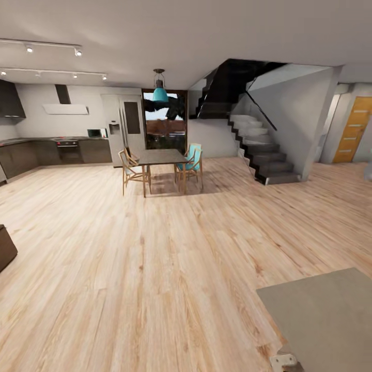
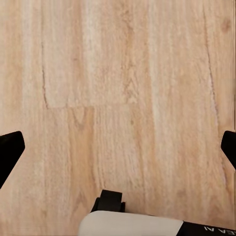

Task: Turn on the radio receiver that's on the table in the living room.

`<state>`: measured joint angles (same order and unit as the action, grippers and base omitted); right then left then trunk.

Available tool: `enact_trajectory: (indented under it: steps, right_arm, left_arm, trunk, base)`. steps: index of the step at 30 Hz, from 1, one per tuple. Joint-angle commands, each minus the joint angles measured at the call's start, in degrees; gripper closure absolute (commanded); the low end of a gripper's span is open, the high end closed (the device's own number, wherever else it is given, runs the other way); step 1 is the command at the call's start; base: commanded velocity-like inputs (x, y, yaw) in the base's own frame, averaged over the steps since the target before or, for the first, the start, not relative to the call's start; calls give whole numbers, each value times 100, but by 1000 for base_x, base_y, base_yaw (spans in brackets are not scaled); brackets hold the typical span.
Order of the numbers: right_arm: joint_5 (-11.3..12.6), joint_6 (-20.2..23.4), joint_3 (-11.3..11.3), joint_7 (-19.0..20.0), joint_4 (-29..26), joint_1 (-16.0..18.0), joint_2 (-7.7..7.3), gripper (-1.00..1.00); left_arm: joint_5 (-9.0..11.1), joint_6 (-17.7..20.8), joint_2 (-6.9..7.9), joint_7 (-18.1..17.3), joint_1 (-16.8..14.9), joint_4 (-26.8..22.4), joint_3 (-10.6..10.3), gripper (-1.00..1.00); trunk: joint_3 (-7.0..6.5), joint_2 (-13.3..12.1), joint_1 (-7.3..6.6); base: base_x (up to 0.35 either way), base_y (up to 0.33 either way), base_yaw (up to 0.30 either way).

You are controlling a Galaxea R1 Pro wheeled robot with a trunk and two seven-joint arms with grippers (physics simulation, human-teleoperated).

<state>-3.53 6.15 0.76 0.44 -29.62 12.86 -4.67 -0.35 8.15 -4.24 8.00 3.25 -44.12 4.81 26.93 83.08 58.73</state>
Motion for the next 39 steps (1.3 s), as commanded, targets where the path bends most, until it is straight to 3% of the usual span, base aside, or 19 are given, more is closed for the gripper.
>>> enact_trajectory:
  steps: [1, 28, 39]
  right_arm:
    - [1, 0, 1, 3, 0, 1, -2, -100]
    - [2, -1, 3, 8, 2, 2, -8, -100]
    - [2, -7, 3, 9, 2, 4, -8, -100]
  left_arm:
    - [0, -2, -1, 0, 0, 0, 0, -100]
    - [27, -139, 0, 0, 0, -9, 15, -100]
    - [27, -138, -6, -5, 0, -9, 229, -100]
  trunk:
    - [0, 0, 0]
    - [-46, 0, 0]
    - [-71, 0, 0]
  base:
    - [6, 0, -275]
    - [0, 0, -278]
    - [0, 1, -278]
